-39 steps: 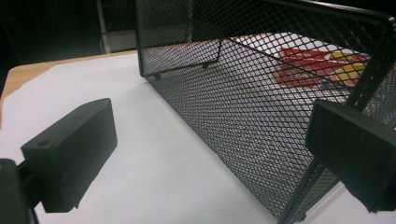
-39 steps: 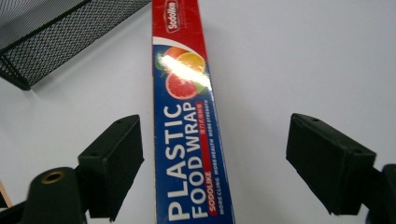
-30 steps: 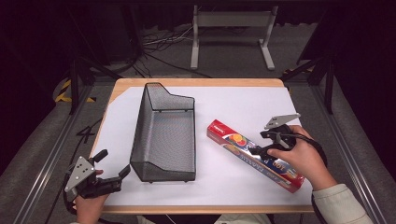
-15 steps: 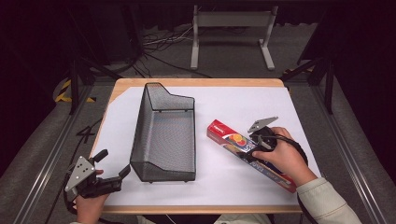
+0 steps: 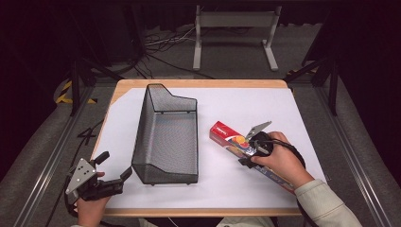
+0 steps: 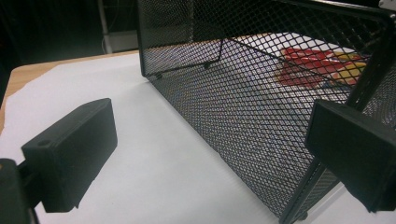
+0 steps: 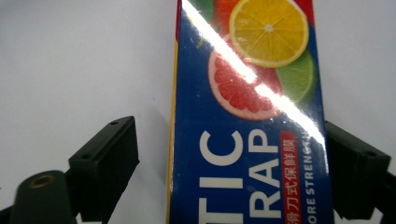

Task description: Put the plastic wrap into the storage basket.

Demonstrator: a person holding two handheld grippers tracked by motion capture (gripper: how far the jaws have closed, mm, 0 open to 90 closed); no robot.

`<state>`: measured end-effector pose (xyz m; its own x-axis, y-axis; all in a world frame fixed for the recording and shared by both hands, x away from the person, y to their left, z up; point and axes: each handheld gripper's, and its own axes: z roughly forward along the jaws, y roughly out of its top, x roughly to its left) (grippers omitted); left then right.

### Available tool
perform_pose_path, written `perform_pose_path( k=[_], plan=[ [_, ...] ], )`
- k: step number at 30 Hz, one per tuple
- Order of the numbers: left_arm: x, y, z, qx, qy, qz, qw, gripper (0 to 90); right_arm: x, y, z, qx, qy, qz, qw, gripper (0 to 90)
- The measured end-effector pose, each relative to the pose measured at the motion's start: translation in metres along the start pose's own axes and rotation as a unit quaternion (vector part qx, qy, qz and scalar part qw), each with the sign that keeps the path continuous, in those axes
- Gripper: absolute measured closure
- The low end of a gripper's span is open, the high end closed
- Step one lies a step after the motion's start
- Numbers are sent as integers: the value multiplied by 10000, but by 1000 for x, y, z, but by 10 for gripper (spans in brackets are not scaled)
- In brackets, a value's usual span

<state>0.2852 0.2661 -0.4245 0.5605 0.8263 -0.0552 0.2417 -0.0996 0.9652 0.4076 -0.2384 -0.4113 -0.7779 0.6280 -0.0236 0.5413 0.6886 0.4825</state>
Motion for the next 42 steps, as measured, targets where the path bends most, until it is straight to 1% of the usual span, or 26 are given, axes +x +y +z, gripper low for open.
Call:
perform_pose_path(
  k=[3,5,7,10,11,12,14,18,22,26,28,34,39,41,42],
  plan=[
    [0,0,0,-2,0,-3,10000,31,0,1,3,141,8,-12,9999,176],
    [0,0,0,0,4,-9,10000,31,0,1,3,173,17,-17,9998,184],
    [0,0,0,5,5,-8,10000,31,0,2,5,291,12,-24,9996,205],
    [0,0,0,2,4,-10,10000,31,1,2,7,370,-109,-84,9992,266],
    [0,0,0,0,4,-9,10000,31,1,2,6,385,-187,-124,9990,330],
    [0,0,0,1,4,-6,10000,31,0,1,5,379,-325,-173,9986,366],
    [0,0,0,0,5,1,10000,31,-1,1,5,357,-272,-94,9989,375],
    [0,0,0,0,8,6,10000,31,0,2,4,420,-278,-51,9987,390],
    [0,0,0,-10,11,6,10000,31,1,3,3,415,-291,-19,9987,399],
    [0,0,0,-15,8,6,10000,31,0,5,-2,328,-285,72,9990,402],
    [0,1,0,-19,1,19,10000,31,0,8,-10,206,-309,176,9992,403],
    [0,1,0,-29,21,6,10000,31,-2,19,-28,32,-346,213,9992,404],
    [0,1,-1,-32,32,7,10000,31,-1,29,-40,-138,-331,334,9988,404],
    [0,1,-1,-36,32,10,10000,31,-1,30,-42,-161,-321,352,9987,404],
    [0,1,-1,-40,35,8,10000,31,0,34,-46,-237,-304,426,9983,403]
  ],
)
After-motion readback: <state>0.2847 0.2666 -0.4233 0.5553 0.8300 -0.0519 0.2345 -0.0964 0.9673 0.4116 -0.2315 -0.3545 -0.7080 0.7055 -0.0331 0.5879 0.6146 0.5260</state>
